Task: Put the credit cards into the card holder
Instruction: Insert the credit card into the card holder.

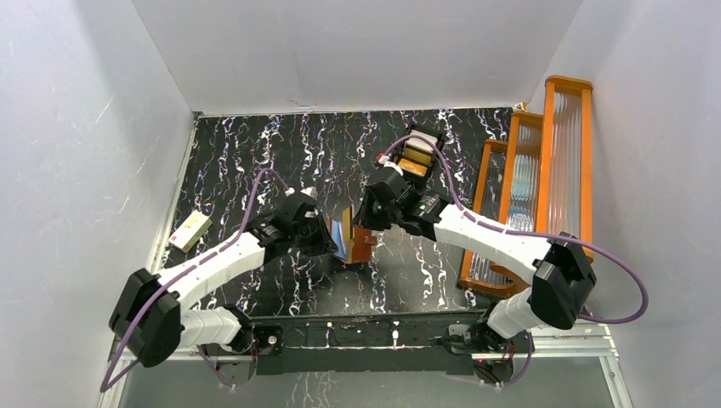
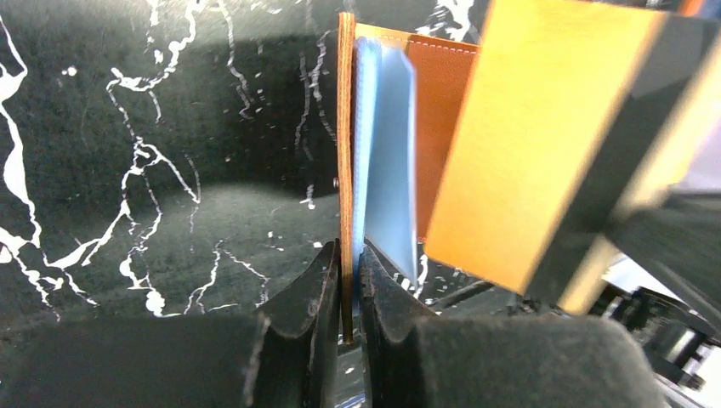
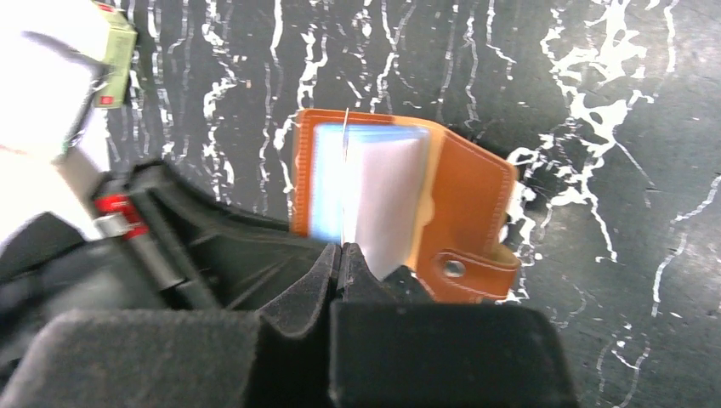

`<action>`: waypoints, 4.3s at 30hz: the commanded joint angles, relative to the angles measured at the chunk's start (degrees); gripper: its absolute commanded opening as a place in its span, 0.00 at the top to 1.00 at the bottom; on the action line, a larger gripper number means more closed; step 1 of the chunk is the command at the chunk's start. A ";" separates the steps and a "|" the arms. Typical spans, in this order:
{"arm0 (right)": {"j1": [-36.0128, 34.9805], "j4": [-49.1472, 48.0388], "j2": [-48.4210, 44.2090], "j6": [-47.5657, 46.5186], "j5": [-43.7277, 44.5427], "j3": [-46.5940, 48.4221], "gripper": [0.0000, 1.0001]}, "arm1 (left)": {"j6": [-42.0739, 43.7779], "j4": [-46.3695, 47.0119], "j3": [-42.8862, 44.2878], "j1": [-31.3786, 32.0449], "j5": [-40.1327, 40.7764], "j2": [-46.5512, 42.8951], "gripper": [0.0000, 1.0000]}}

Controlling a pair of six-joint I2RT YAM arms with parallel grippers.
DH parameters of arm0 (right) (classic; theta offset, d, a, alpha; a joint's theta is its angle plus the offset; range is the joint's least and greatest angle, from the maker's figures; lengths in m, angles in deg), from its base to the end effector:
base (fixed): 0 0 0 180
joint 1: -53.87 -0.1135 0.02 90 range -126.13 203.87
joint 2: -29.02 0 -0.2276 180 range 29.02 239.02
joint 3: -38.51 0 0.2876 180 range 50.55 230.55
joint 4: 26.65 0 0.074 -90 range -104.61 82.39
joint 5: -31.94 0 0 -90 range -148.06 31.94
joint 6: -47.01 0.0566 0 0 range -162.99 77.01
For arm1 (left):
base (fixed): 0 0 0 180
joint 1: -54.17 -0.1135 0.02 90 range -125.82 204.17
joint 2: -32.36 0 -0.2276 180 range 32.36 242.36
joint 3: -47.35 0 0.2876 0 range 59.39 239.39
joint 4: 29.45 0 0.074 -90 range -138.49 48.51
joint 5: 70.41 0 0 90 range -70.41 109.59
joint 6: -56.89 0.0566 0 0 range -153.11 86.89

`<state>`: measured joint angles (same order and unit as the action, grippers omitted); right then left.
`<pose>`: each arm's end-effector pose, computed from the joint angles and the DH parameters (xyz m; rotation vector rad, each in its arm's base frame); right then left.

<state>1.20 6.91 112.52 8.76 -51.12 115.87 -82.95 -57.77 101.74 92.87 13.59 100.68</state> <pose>0.2361 0.2983 0.2257 0.0489 2.3950 0.7995 0.2394 -0.1994 0.1682 -0.1834 2.4725 -0.8588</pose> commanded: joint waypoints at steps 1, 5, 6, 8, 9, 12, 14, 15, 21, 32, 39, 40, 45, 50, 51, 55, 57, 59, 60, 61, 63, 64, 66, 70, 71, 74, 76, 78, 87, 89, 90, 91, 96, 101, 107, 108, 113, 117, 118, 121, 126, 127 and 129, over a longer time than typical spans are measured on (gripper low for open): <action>-0.77 -4.48 -1.28 2.08 -1.08 -0.87 1.00 | 1.25 -6.67 3.15 1.42 5.07 5.02 1.00; -0.86 -4.16 -0.70 2.03 0.41 -0.73 1.00 | 1.59 -8.76 5.75 1.89 5.94 7.19 1.00; -0.90 -4.20 -0.38 1.98 0.52 -0.66 1.00 | 1.45 -8.74 5.95 1.98 5.87 7.00 1.00; -0.94 -3.93 0.68 1.66 0.76 -0.15 1.00 | 1.30 -8.64 6.22 2.13 5.87 6.53 1.00; -0.95 -3.50 1.41 1.48 1.02 -0.04 1.00 | 1.25 -8.44 6.11 2.09 5.70 6.22 1.00; -0.94 -2.61 3.15 0.97 2.47 -0.64 1.00 | 0.98 -4.90 4.26 2.08 3.16 4.66 1.00; -0.95 -2.86 3.80 0.48 2.77 -1.73 1.00 | -0.29 -1.06 1.44 2.08 0.28 3.40 0.99; -0.95 -2.82 3.99 0.52 3.16 -2.46 1.00 | -1.51 0.61 -0.08 2.13 -1.34 3.06 0.99; -0.95 -3.41 2.23 0.43 4.03 -10.01 1.00 | -7.82 7.22 -8.87 2.08 -7.00 1.24 0.80; -0.95 -7.45 -0.77 -2.70 3.05 -16.99 1.00 | -5.53 1.43 -11.74 0.87 -3.96 -7.19 0.64; -0.90 -9.10 0.49 -4.64 0.91 -17.47 1.00 | -4.79 2.51 -12.89 -1.02 -5.24 -5.99 0.75; -0.94 -9.18 0.58 -4.71 0.69 -17.38 1.00 | -4.41 2.33 -12.95 -1.20 -5.06 -5.80 0.78; -0.63 -11.25 0.44 -6.56 -0.70 -17.52 1.00 | -2.04 0.36 -12.45 -1.43 -2.03 -4.37 0.95; -0.50 -16.16 -0.27 -5.25 -5.25 -19.67 1.00 | -1.78 0.48 -13.57 -1.43 -1.79 -3.71 1.00; -0.46 -18.05 -0.49 -4.67 -5.67 -21.41 1.00 | -1.98 0.60 -14.01 -1.45 -1.60 -3.69 1.00; -0.09 -22.00 -0.79 -3.33 -6.11 -24.76 1.00 | -2.45 0.82 -15.28 -1.48 -1.21 -3.39 1.00; -0.07 -23.08 -1.60 -1.59 -5.91 -25.75 1.00 | -2.45 0.80 -15.81 -1.43 -1.06 -3.22 1.00; -0.07 -24.54 -2.85 -0.43 -5.44 -26.93 1.00 | -2.37 0.61 -16.15 -1.43 -0.87 -2.75 1.00; 0.00 -25.22 -3.47 0.02 -5.23 -27.53 1.00 | -2.30 0.48 -16.27 -1.45 -0.79 -2.44 1.00; 0.15 -25.89 -3.94 0.34 -5.24 -28.10 1.00 | -2.30 0.46 -16.42 -1.47 -0.77 -2.19 1.00; 0.26 -27.02 -4.51 0.97 -5.65 -28.99 1.00 | -2.20 0.45 -16.57 -1.48 -0.85 -1.69 1.00; 0.28 -27.64 -4.57 1.18 -5.98 -29.28 1.00 | -2.19 0.45 -16.60 -1.43 -0.90 -1.54 1.00; 0.33 -28.49 -4.22 1.48 -6.81 -29.62 1.00 | -2.19 0.45 -16.76 -1.43 -1.04 -1.30 1.00; 0.37 -29.95 -3.47 2.19 -8.56 -29.73 1.00 | -2.12 0.55 -17.06 -1.43 -1.29 -1.58 1.00; 0.29 -30.17 -3.32 2.41 -8.86 -29.80 1.00 | -2.11 0.54 -17.15 -1.43 -1.29 -1.74 1.00; 0.30 -31.09 -2.80 3.10 -9.60 -30.12 1.00 | -2.10 0.54 -17.28 -1.43 -1.22 -2.03 1.00; 0.29 -30.91 -2.44 3.85 -9.64 -30.27 1.00 | -2.20 0.54 -17.48 -1.43 -1.27 -2.04 1.00; 0.34 -30.96 -2.20 4.48 -9.68 -30.34 1.00 | -2.19 0.62 -17.55 -1.43 -1.38 -2.10 1.00; 0.39 -35.15 -1.24 7.43 -12.64 -31.77 1.00 | -2.27 0.74 -17.50 -1.39 -1.56 -2.39 1.00; 0.37 -36.27 -1.40 8.24 -13.04 -32.58 1.00 | -2.36 0.80 -17.52 -1.43 -1.56 -2.26 1.00; 0.41 -37.11 -1.56 8.63 -13.23 -33.00 1.00 | -2.30 0.80 -17.41 -1.43 -1.64 -2.22 1.00; 0.37 -37.89 -1.62 8.85 -13.38 -33.44 1.00 | -2.21 0.73 -17.40 -1.43 -1.69 -2.22 1.00; 0.37 -39.62 -1.98 11.12 -13.57 -34.72 1.00 | -2.18 0.39 -17.39 -1.43 -1.48 -2.25 1.00; 0.38 -41.26 -3.46 14.38 -13.13 -37.07 1.00 | -2.36 0.20 -17.35 -1.43 -1.62 -2.30 1.00; 0.39 -38.49 -5.33 15.89 -9.94 -37.63 1.00 | -1.85 -0.22 -16.99 -1.43 -2.17 -2.37 1.00; 0.37 -38.30 -4.96 15.78 -9.90 -37.56 1.00 | -1.86 -0.25 -17.06 -1.41 -2.29 -2.43 1.00; 0.41 -42.21 -1.42 15.98 -12.32 -37.25 1.00 | -2.27 0.05 -17.79 -1.43 -2.42 -3.00 1.00; 0.39 -44.25 -0.07 15.67 -13.45 -37.36 1.00 | -1.72 0.02 -17.74 -1.43 -2.13 -2.44 1.00; 0.42 -44.14 -0.02 15.60 -13.63 -37.37 1.00 | -1.62 0.01 -17.71 -1.43 -1.98 -2.29 1.00; 0.69 -45.48 -0.07 15.51 -14.64 -38.57 1.00 | -1.19 -0.10 -17.51 -1.42 -1.65 -1.69 1.00; 1.20 -50.20 -0.01 16.32 -15.77 -40.85 1.00 | -0.36 -0.50 -17.11 -1.43 -1.69 -0.79 1.00; 1.25 -50.36 0.32 16.22 -16.23 -40.62 1.00 | -0.22 -0.50 -17.00 -1.43 -1.79 -0.66 1.00; 1.25 -51.35 1.06 16.46 -17.55 -40.56 1.00 | -0.17 -0.51 -16.79 -1.43 -2.13 -0.52 1.00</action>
<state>2.34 -39.67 112.37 24.78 -65.96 75.37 -85.14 -54.14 85.26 91.54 11.10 98.75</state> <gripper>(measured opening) 0.011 0.026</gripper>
